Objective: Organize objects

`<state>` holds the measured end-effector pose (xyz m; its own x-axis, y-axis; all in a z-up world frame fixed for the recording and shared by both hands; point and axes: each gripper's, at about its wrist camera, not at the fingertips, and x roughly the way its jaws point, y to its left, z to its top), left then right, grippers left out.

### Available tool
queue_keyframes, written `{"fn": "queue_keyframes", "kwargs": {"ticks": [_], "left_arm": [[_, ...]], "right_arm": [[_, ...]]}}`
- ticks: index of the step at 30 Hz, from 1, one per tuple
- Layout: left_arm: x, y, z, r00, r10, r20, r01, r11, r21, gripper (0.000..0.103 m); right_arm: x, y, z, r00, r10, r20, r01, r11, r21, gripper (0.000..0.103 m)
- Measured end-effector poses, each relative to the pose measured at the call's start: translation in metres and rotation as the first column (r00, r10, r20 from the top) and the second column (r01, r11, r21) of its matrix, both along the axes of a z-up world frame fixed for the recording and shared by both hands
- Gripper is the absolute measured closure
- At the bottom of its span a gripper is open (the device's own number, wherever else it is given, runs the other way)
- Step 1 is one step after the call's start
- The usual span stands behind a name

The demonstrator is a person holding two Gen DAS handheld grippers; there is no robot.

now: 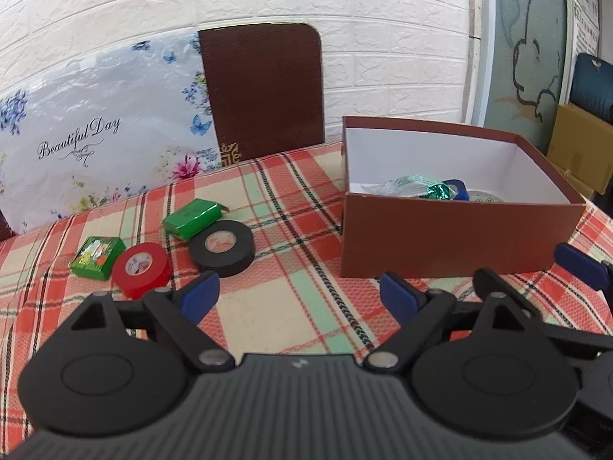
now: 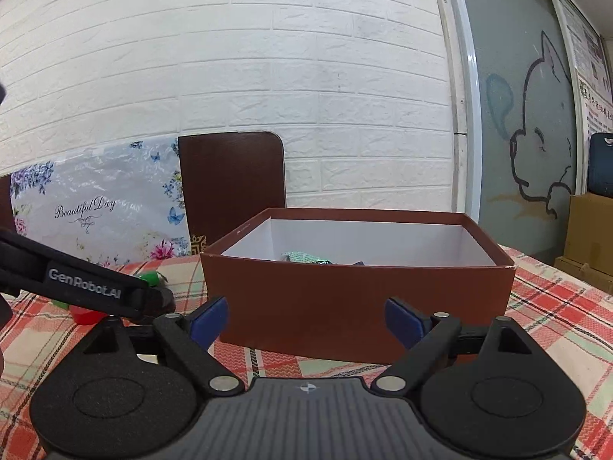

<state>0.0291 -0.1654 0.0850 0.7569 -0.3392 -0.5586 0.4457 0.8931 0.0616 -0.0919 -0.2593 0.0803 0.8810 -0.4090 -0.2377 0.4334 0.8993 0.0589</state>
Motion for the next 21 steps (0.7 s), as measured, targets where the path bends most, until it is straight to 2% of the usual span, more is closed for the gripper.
{"fn": "queue_keyframes", "kwargs": {"ticks": [9, 21], "left_arm": [[0.006, 0.021, -0.005, 0.999, 0.044, -0.004, -0.044, 0.999, -0.004, 0.011], [0.024, 0.063, -0.017, 0.989, 0.147, -0.015, -0.147, 0.989, -0.006, 0.011]], "right_arm": [[0.0, 0.009, 0.012, 1.0, 0.016, 0.022, -0.016, 1.0, -0.017, 0.015], [0.028, 0.042, 0.016, 0.988, 0.152, -0.015, -0.152, 0.986, -0.063, 0.015]]}}
